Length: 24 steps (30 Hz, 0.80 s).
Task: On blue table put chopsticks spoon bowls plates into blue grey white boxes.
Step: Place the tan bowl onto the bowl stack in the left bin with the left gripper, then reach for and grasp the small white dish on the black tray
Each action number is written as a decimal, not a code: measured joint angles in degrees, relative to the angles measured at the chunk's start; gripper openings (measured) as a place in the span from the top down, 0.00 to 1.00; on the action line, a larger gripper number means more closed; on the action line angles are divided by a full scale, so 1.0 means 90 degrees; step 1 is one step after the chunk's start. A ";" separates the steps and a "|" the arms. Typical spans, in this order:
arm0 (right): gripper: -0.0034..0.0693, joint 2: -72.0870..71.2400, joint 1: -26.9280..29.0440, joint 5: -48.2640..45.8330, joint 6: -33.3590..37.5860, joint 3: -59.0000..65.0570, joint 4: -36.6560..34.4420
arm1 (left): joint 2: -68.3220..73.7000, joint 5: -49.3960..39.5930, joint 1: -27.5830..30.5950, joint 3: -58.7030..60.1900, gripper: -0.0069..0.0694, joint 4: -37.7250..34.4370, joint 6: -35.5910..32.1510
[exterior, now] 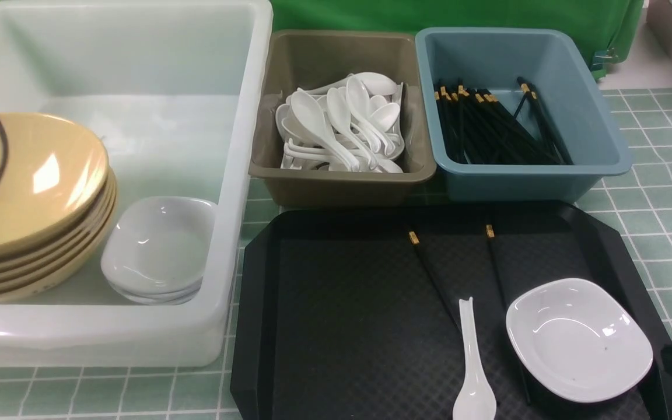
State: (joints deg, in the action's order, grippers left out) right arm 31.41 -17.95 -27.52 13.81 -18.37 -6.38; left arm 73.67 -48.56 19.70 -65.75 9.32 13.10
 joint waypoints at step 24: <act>0.38 0.4549 0.0000 -0.1567 -0.0816 -0.2951 0.1019 | -0.4709 0.2042 -0.1934 0.3477 0.91 -0.2964 -0.3868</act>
State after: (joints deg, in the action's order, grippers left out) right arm 72.35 -17.95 -41.62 6.47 -44.92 2.79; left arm 31.29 -30.19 2.29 -34.46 -17.35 -21.72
